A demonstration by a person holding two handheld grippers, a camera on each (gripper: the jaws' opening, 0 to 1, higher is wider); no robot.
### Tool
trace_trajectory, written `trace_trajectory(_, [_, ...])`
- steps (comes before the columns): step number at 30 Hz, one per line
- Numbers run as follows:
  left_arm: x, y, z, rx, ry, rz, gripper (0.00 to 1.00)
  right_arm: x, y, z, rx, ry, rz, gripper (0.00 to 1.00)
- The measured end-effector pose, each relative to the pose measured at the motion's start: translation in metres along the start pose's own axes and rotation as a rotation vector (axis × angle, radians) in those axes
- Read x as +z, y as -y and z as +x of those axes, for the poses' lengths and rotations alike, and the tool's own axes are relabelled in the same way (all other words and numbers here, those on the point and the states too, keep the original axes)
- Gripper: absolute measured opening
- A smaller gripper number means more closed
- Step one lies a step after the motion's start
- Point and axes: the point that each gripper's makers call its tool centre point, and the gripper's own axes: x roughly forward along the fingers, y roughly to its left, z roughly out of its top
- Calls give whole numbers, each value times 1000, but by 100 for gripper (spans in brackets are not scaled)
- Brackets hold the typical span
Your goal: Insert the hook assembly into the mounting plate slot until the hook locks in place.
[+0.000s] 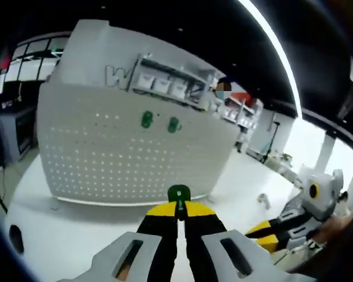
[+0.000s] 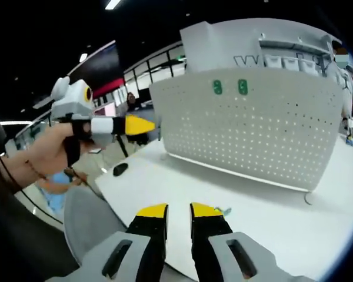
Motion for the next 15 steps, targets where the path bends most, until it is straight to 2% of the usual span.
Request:
trace_trajectory(5, [13, -9, 9, 43, 33, 45, 2, -19, 0, -4, 10, -42, 7, 15])
trace_trajectory(7, [23, -13, 11, 71, 67, 65, 2, -23, -1, -6, 12, -44, 18, 14])
trace_trajectory(8, [29, -16, 12, 90, 89, 87, 2, -22, 0, -8, 9, -36, 19, 14])
trace_trajectory(9, [33, -18, 12, 103, 98, 102, 2, -14, 4, -9, -16, 15, -2, 12])
trace_trajectory(11, [42, -22, 14, 129, 123, 133, 2, -16, 3, -12, -24, 8, -12, 11])
trace_trajectory(15, [51, -33, 21, 172, 132, 174, 2, -25, 4, -11, -12, -7, 6, 12])
